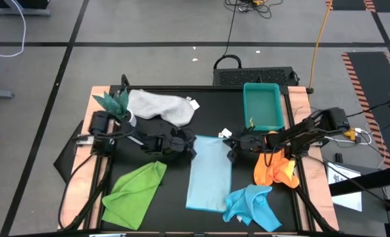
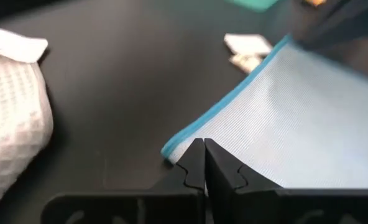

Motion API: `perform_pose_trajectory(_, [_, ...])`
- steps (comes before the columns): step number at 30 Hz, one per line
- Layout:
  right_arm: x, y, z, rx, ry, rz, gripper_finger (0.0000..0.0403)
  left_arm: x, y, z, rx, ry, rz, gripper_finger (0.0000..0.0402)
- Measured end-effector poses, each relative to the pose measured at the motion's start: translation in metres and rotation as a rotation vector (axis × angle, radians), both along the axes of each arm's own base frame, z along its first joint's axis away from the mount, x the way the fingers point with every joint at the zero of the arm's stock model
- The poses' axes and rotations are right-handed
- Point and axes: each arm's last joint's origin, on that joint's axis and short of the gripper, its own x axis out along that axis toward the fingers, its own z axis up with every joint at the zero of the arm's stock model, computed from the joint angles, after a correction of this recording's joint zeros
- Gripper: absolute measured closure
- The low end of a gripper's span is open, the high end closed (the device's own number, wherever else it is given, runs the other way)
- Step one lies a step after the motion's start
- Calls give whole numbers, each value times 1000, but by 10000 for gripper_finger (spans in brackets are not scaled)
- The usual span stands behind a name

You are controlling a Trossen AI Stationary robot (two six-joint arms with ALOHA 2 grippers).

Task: Fold microfiber towels
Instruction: Fold the light blue microfiber cloth

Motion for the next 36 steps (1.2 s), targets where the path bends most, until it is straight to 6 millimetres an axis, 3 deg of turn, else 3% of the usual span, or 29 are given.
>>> perform_pose_trajectory(7, [2,9,-11,71,34,115,403,1,7,-16,10,78,32,396])
perform_pose_trajectory(15, [11,41,-6,77,-63,414,403,-22,12,1,120,311,152,392])
perform_pose_trajectory(23, [57,72,-9,46,-71,627,403,-49,20,24,224,472,286,388])
perform_pose_trajectory(26, [72,77,-15,54,-48,693,403,-50,20,35,232,433,304,388])
perform_pose_trajectory(30, [85,81,-23,74,-8,731,403,-43,7,47,154,342,177,398])
perform_pose_trajectory(36, [89,80,-28,24,15,668,403,-41,-30,44,32,325,-102,387])
